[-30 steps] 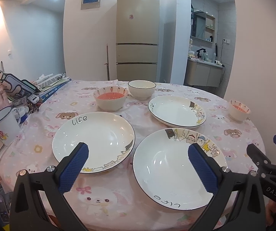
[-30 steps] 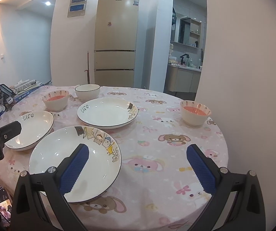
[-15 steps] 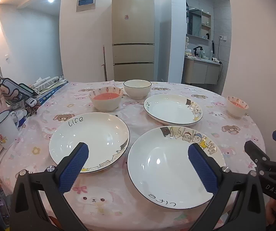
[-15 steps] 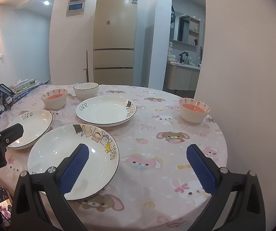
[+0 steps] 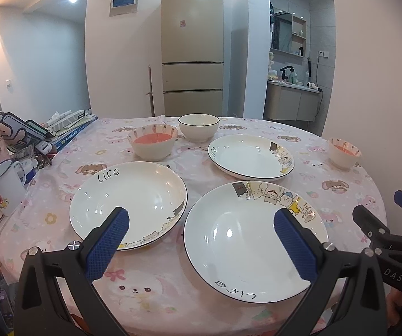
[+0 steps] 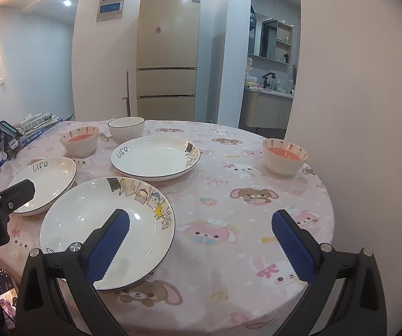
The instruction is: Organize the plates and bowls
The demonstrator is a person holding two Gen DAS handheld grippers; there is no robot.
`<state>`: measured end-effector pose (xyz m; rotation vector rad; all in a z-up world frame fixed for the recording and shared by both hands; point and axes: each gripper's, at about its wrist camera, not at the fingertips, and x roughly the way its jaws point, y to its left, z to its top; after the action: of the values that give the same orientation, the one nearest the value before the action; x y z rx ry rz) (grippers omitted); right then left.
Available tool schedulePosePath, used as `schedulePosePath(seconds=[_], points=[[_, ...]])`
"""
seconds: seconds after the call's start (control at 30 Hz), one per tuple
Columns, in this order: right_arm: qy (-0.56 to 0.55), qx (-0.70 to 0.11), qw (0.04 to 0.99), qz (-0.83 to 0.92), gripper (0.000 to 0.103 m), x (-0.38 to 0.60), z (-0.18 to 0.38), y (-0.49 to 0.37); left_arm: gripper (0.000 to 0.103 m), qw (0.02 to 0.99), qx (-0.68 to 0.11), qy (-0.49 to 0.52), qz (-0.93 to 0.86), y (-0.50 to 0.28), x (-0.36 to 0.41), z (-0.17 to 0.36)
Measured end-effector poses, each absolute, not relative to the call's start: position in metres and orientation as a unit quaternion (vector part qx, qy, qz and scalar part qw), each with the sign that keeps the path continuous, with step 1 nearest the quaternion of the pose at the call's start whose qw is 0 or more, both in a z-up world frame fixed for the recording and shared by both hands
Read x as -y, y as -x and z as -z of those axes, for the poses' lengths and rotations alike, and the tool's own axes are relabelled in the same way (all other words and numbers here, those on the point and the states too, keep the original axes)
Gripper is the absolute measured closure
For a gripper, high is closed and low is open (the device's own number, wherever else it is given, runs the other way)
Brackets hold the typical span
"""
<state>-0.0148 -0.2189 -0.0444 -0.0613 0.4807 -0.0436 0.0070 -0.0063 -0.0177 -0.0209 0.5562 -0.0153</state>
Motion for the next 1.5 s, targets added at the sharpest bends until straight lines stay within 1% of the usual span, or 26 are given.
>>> schedulePosePath(seconds=[0.27,0.5,0.53,0.6,0.67,0.77,0.83,0.87,0.93,1.0,1.03,1.07,1.1,1.13,1.17,1.2,1.23,1.3,1.43,1.47,1.5], points=[[0.024,-0.249,0.968,0.019,0.0,0.216,0.049,0.01,0.0,0.96,-0.279,0.016,0.014,-0.012,0.006,0.024],[0.011,-0.279,0.96,0.021,0.0,0.22,0.067,-0.009,0.0,0.95,-0.312,0.016,0.03,-0.027,0.01,0.045],[0.007,-0.282,0.959,0.019,0.0,0.22,0.068,-0.011,0.001,0.948,-0.316,0.019,0.036,-0.029,0.01,0.047],[-0.005,-0.282,0.959,0.01,0.0,0.222,0.07,-0.014,0.007,0.945,-0.323,0.02,0.041,-0.033,0.011,0.052],[-0.016,-0.28,0.96,0.0,0.001,0.224,0.072,-0.016,0.009,0.943,-0.33,0.017,0.041,-0.037,0.011,0.057],[-0.026,-0.283,0.959,-0.015,0.007,0.226,0.076,-0.021,0.011,0.938,-0.342,0.024,0.047,-0.044,0.008,0.062],[-0.044,-0.296,0.954,-0.025,0.012,0.23,0.079,-0.027,0.02,0.937,-0.344,0.032,0.048,-0.048,0.004,0.065],[-0.06,-0.308,0.949,-0.034,0.017,0.234,0.081,-0.032,0.026,0.938,-0.34,0.036,0.048,-0.049,0.002,0.065],[-0.091,-0.319,0.942,-0.053,0.02,0.241,0.085,-0.039,0.028,0.943,-0.328,0.043,0.034,-0.049,-0.003,0.064],[-0.104,-0.32,0.94,-0.059,0.028,0.245,0.086,-0.043,0.038,0.945,-0.32,0.053,0.031,-0.05,-0.007,0.062],[-0.111,-0.318,0.939,-0.064,0.029,0.247,0.086,-0.044,0.04,0.944,-0.321,0.061,0.035,-0.051,-0.009,0.062],[-0.117,-0.316,0.939,-0.071,0.033,0.248,0.085,-0.043,0.044,0.943,-0.322,0.072,0.039,-0.051,-0.012,0.062],[-0.126,-0.313,0.938,-0.082,0.04,0.249,0.084,-0.043,0.053,0.942,-0.323,0.083,0.045,-0.052,-0.015,0.062],[-0.135,-0.311,0.936,-0.094,0.045,0.25,0.084,-0.043,0.058,0.94,-0.325,0.089,0.049,-0.052,-0.016,0.062],[-0.144,-0.311,0.934,-0.1,0.057,0.252,0.084,-0.044,0.064,0.938,-0.33,0.092,0.053,-0.052,-0.016,0.063],[-0.152,-0.316,0.931,-0.104,0.073,0.253,0.085,-0.045,0.065,0.936,-0.336,0.094,0.057,-0.053,-0.016,0.064],[-0.156,-0.326,0.926,-0.11,0.077,0.253,0.087,-0.048,0.065,0.934,-0.34,0.095,0.059,-0.052,-0.015,0.066],[-0.159,-0.34,0.918,-0.126,0.078,0.252,0.092,-0.052,0.067,0.934,-0.34,0.092,0.053,-0.05,-0.013,0.068],[-0.174,-0.327,0.921,-0.122,0.078,0.256,0.095,-0.052,0.067,0.938,-0.324,0.108,0.062,-0.042,-0.017,0.064],[-0.181,-0.319,0.921,-0.128,0.078,0.259,0.094,-0.051,0.065,0.939,-0.317,0.116,0.063,-0.04,-0.02,0.061],[-0.187,-0.312,0.922,-0.131,0.078,0.261,0.092,-0.05,0.059,0.94,-0.309,0.125,0.068,-0.038,-0.023,0.058]])
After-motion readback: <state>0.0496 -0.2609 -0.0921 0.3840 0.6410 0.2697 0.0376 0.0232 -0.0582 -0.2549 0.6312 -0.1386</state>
